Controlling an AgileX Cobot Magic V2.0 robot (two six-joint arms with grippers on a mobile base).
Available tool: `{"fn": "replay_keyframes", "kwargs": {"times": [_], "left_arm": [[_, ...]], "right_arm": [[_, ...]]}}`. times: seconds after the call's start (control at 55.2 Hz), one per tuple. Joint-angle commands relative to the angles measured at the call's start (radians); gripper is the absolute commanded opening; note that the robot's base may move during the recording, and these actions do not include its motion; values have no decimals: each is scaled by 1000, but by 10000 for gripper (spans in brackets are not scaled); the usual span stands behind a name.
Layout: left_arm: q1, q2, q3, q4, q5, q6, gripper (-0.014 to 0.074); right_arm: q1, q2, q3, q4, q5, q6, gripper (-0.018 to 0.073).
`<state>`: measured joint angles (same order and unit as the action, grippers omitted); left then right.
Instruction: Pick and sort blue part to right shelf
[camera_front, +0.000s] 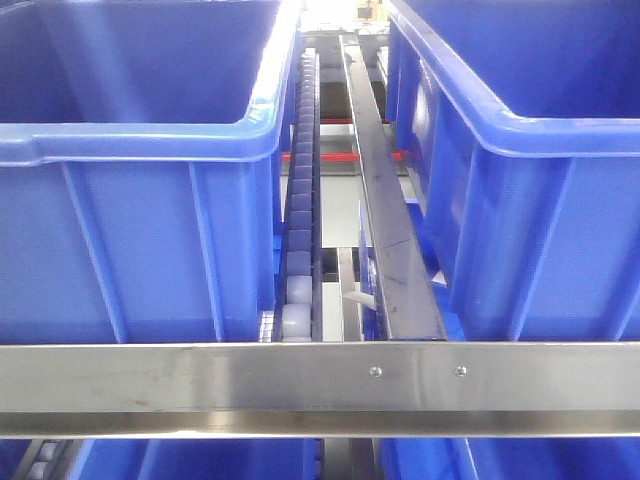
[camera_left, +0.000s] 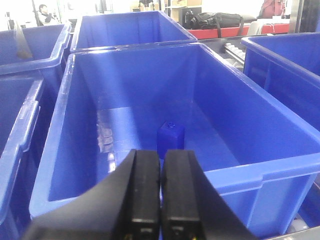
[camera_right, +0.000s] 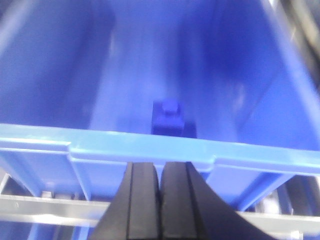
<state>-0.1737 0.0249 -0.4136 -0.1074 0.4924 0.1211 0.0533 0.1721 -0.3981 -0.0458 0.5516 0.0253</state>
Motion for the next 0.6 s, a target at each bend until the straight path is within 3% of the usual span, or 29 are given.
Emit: {"fn": "replay_keyframes", "kwargs": {"times": [0.0,0.58], "left_arm": [[-3,11,-27,-4,-79,-8,124],[-3,11,-27,-4,-78,-8,124]], "right_arm": [[0,-69,-5,-12,-94,-8,37],[0,-143,-1,-12,-78,-8,37]]}}
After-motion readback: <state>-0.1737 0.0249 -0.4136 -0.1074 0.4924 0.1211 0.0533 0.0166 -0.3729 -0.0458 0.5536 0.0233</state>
